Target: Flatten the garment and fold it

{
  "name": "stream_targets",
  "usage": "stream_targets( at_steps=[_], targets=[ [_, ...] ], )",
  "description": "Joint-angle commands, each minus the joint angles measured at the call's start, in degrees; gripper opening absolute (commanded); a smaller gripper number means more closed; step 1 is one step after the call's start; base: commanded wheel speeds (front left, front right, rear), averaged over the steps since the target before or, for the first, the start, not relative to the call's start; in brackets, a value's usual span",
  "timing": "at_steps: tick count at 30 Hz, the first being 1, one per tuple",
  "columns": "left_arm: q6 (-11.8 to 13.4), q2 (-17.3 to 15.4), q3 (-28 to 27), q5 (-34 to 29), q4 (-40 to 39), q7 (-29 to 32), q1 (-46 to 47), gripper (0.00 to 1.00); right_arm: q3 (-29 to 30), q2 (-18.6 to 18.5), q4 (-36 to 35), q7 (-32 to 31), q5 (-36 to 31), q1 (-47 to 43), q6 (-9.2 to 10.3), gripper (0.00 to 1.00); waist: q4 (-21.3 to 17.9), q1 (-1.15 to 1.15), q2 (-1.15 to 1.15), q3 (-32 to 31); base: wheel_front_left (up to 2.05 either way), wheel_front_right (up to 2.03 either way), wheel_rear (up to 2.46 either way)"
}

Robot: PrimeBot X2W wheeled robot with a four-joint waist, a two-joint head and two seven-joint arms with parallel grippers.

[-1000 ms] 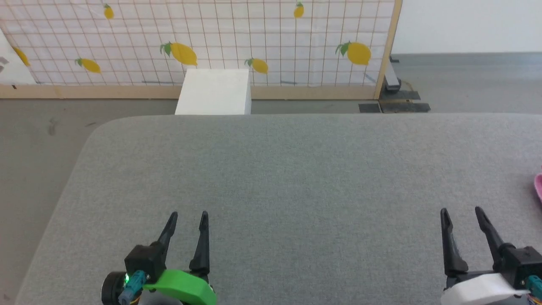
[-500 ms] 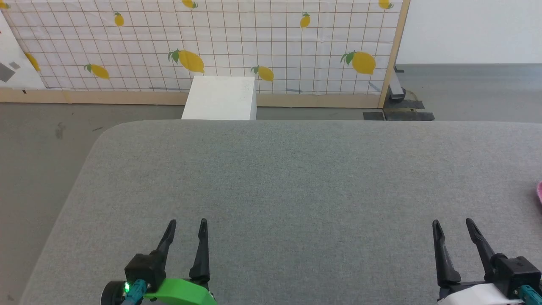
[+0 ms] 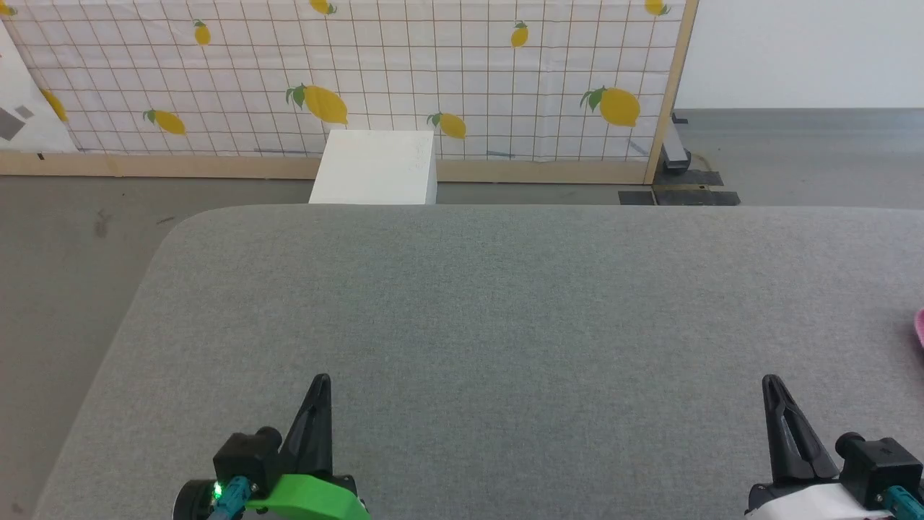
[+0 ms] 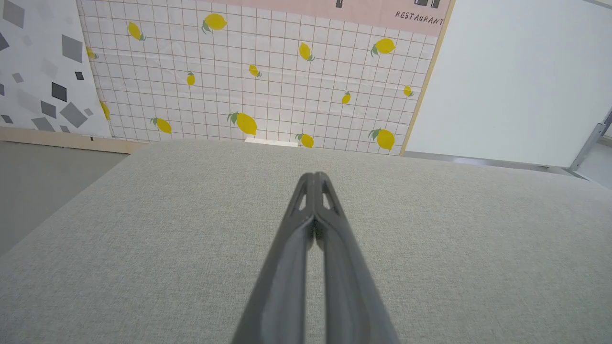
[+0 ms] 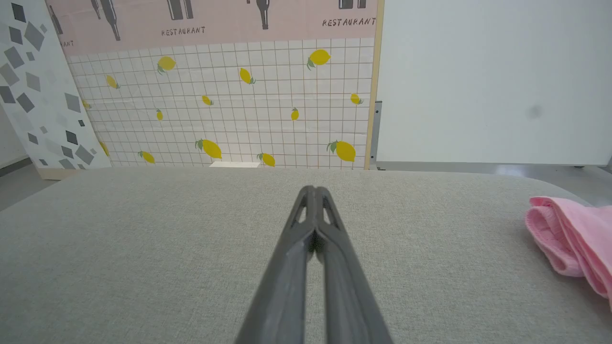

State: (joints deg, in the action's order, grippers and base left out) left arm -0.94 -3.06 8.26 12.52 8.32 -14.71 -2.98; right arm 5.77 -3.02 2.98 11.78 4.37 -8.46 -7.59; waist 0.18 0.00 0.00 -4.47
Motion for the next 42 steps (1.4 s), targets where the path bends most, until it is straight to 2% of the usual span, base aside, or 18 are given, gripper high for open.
stream_targets(
  at_steps=[1,42],
  targets=[
    [0.0,0.0,-0.04,-0.02,-0.01,0.03,0.01,0.0,-0.02,0.0,-0.01,-0.02,-0.01,0.01,0.0,0.0,0.0,0.0,0.0,0.01,0.0,0.0,0.0],
    [0.28,0.05,-2.48,-3.74,-2.48,4.4,0.89,0.0,-1.72,0.04,-0.89,-3.52,-1.31,2.53,0.03,0.0,-0.06,0.0,0.0,1.34,0.0,0.0,0.0]
  ],
)
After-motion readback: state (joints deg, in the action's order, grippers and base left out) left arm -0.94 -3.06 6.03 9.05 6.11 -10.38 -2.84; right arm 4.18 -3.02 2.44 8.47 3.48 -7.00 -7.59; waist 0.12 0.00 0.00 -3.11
